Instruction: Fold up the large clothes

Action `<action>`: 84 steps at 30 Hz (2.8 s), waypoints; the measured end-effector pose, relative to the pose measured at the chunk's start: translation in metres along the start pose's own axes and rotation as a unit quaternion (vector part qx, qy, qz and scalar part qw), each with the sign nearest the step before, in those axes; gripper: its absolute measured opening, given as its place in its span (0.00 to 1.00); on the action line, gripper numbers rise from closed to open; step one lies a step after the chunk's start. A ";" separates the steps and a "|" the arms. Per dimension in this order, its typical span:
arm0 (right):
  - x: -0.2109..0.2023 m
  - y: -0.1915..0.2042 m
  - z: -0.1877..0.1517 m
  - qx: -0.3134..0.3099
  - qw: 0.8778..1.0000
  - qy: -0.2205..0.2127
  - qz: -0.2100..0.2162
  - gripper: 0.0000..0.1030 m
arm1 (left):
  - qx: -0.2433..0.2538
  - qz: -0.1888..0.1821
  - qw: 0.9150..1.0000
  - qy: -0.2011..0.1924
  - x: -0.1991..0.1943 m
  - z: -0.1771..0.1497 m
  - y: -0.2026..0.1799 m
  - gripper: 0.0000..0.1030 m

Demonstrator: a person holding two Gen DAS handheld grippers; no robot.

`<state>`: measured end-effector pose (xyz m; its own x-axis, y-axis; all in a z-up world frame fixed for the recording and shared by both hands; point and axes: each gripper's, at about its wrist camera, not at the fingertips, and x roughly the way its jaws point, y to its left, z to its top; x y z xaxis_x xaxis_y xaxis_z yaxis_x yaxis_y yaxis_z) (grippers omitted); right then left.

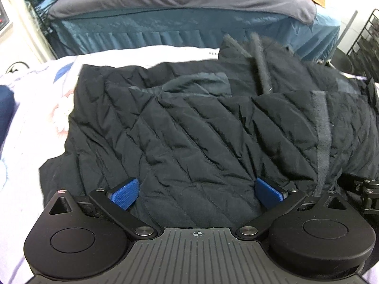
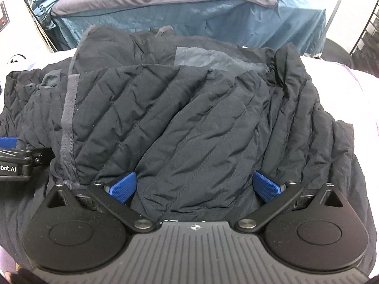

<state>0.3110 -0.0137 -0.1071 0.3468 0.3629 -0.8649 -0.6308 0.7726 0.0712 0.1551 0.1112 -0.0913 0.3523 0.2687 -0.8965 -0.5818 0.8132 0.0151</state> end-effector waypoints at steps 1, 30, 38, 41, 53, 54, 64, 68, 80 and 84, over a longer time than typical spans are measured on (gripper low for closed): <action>-0.004 -0.002 -0.001 0.002 1.000 0.001 0.002 1.00 | -0.002 0.001 1.000 -0.006 -0.007 -0.001 -0.002 1.00; -0.110 -0.151 -0.140 0.273 0.961 -0.034 0.038 1.00 | 0.192 -0.023 0.981 0.006 0.029 0.017 -0.094 1.00; -0.081 -0.170 -0.144 0.388 0.902 -0.064 0.175 1.00 | 0.179 -0.033 0.983 0.007 0.016 0.021 -0.086 1.00; -0.059 -0.181 -0.142 0.437 0.877 -0.057 0.193 1.00 | 0.172 -0.061 0.982 -0.040 -0.015 0.011 -0.077 1.00; -0.028 -0.188 -0.119 0.452 0.861 -0.070 0.223 0.96 | 0.167 0.051 0.980 -0.090 0.002 0.040 -0.083 1.00; -0.028 -0.189 -0.119 0.452 0.861 -0.069 0.223 0.95 | 0.156 0.045 0.984 -0.073 0.015 0.043 -0.083 1.00; -0.024 -0.183 -0.111 0.454 0.864 -0.048 0.213 1.00 | 0.112 0.036 0.993 0.021 0.053 0.067 -0.076 1.00; -0.021 -0.179 -0.106 0.458 0.864 -0.046 0.203 1.00 | 0.111 0.005 0.994 -0.004 0.001 0.053 -0.071 1.00; -0.020 -0.179 -0.107 0.451 0.869 -0.041 0.199 1.00 | 0.290 0.098 0.952 -0.020 -0.011 -0.057 -0.116 1.00; -0.021 -0.175 -0.103 0.447 0.874 -0.036 0.186 1.00 | 0.280 0.104 0.954 0.010 0.008 -0.048 -0.118 1.00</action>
<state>0.3427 -0.2099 -0.1529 0.2964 0.6819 -0.6687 0.0750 0.6814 0.7281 0.1914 -0.0079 -0.1219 0.2539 0.4488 -0.8568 -0.1525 0.8934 0.4227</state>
